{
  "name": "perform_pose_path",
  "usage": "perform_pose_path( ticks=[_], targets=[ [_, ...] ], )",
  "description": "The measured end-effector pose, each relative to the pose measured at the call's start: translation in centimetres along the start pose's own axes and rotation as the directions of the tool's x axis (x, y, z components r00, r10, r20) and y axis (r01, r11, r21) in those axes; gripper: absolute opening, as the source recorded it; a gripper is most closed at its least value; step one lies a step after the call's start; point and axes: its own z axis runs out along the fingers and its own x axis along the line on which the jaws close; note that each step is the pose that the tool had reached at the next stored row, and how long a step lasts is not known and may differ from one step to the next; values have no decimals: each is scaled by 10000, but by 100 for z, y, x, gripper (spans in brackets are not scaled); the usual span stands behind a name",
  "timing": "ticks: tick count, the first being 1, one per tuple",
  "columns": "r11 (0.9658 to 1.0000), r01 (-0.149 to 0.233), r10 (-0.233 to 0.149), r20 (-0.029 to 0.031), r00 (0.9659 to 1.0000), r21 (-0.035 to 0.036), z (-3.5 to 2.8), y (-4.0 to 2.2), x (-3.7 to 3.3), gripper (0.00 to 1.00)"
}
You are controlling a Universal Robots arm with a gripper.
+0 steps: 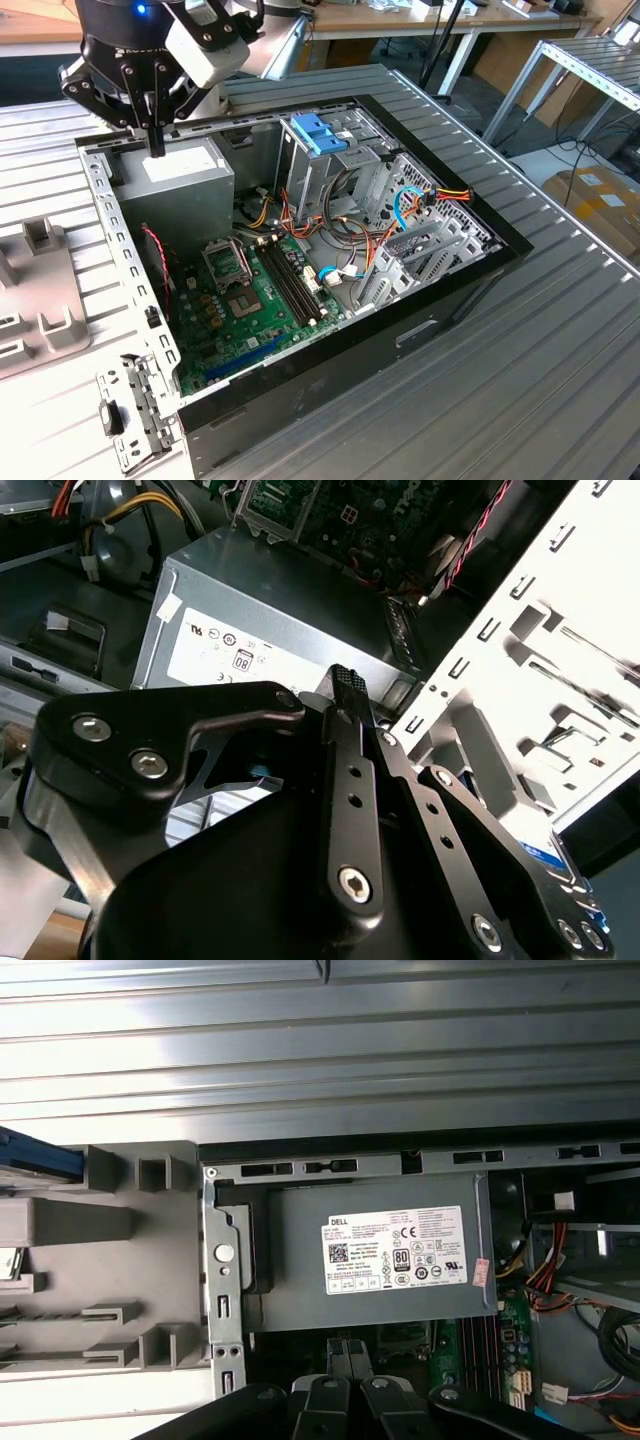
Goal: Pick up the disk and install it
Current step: 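Reach for the disk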
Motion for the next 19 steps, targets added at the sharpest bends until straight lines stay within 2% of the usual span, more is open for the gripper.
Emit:
perform_pose_path(
  ticks=[19],
  targets=[
    [10000, 0, 0, 0, 10000, 0, 1, -7, 88, 11]
  ],
)
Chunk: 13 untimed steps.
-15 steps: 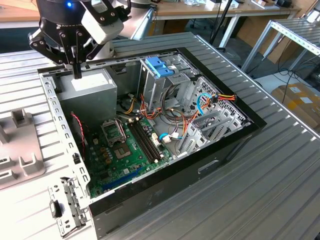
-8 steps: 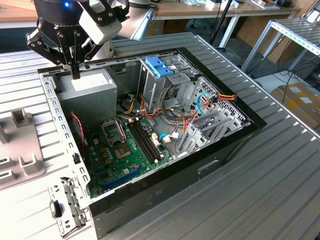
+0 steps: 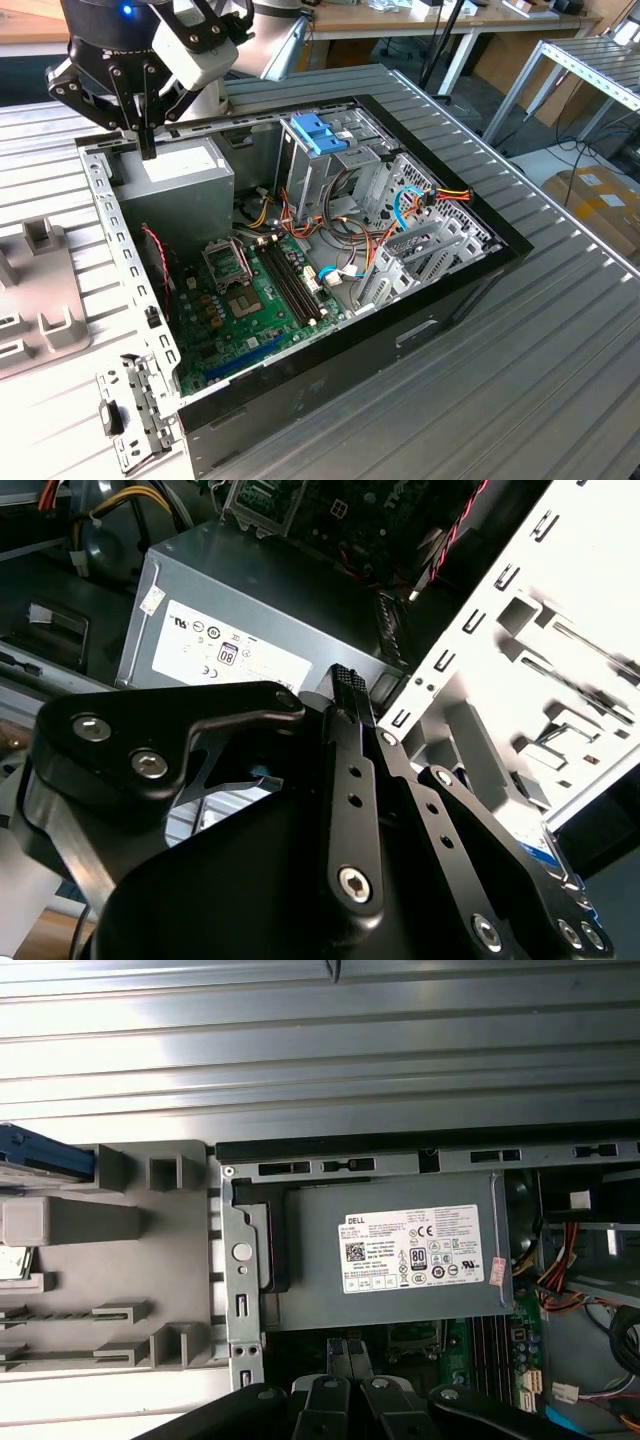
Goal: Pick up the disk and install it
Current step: 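Reach for the disk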
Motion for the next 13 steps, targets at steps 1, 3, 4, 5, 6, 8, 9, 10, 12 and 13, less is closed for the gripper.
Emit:
perform_pose_path(
  ticks=[1, 3, 4, 5, 6, 8, 9, 10, 12, 13],
  targets=[
    [10000, 0, 0, 0, 10000, 1, 0, 0, 3, 11],
    [10000, 0, 0, 0, 10000, 0, 0, -1, 13, 11],
    [10000, 0, 0, 0, 10000, 0, 0, -1, 17, 11],
    [10000, 0, 0, 0, 10000, 0, 0, -2, 20, 11],
    [10000, 1, -1, 0, 10000, 0, 0, -2, 23, 11],
    [10000, 0, 0, 0, 10000, 0, 1, -2, 30, 11],
    [10000, 0, 0, 0, 10000, 0, 1, -3, 33, 11],
    [10000, 0, 0, 0, 10000, 0, 1, -3, 38, 11],
    [10000, 0, 0, 0, 10000, 0, 1, -4, 50, 11],
    [10000, 0, 0, 0, 10000, 0, 1, -4, 53, 11]
  ],
)
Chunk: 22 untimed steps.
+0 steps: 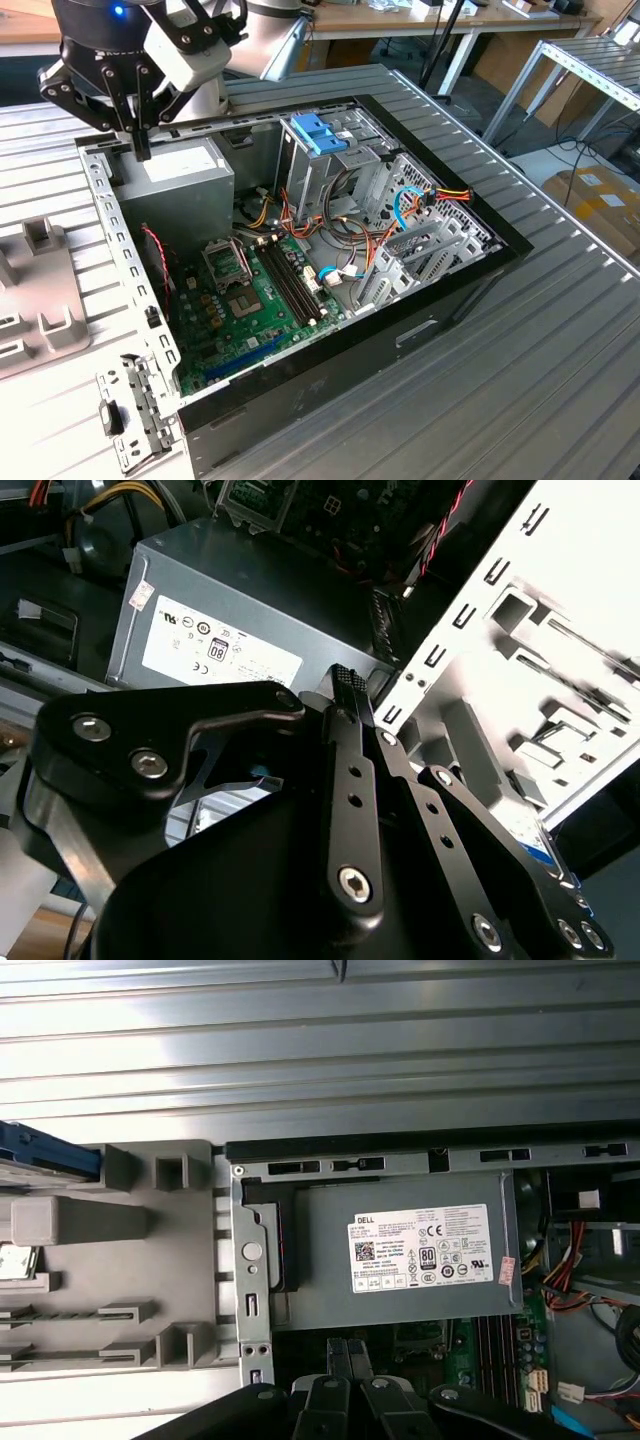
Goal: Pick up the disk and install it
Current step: 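Reach for the disk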
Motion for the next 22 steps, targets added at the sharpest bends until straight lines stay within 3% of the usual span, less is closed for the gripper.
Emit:
perform_pose_path(
  ticks=[22],
  targets=[
    [10000, 0, 0, 0, 10000, 0, 4, -13, 162, 11]
  ],
)
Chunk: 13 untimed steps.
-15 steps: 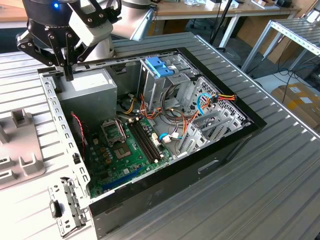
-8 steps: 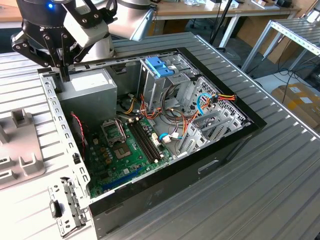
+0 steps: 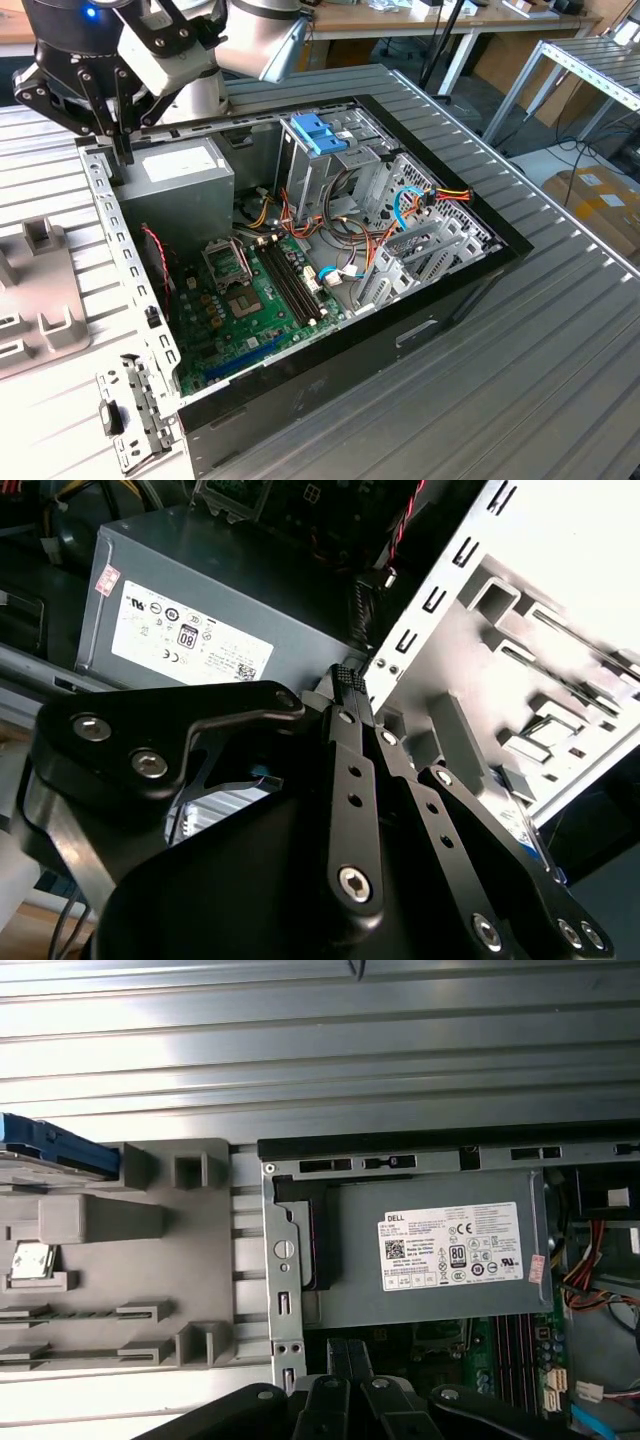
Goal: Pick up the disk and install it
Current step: 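Reach for the disk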
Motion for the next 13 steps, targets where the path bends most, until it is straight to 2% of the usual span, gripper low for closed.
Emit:
perform_pose_path(
  ticks=[13],
  targets=[
    [10000, 0, 0, 0, 10000, 0, 4, -4, 57, 11]
  ],
)
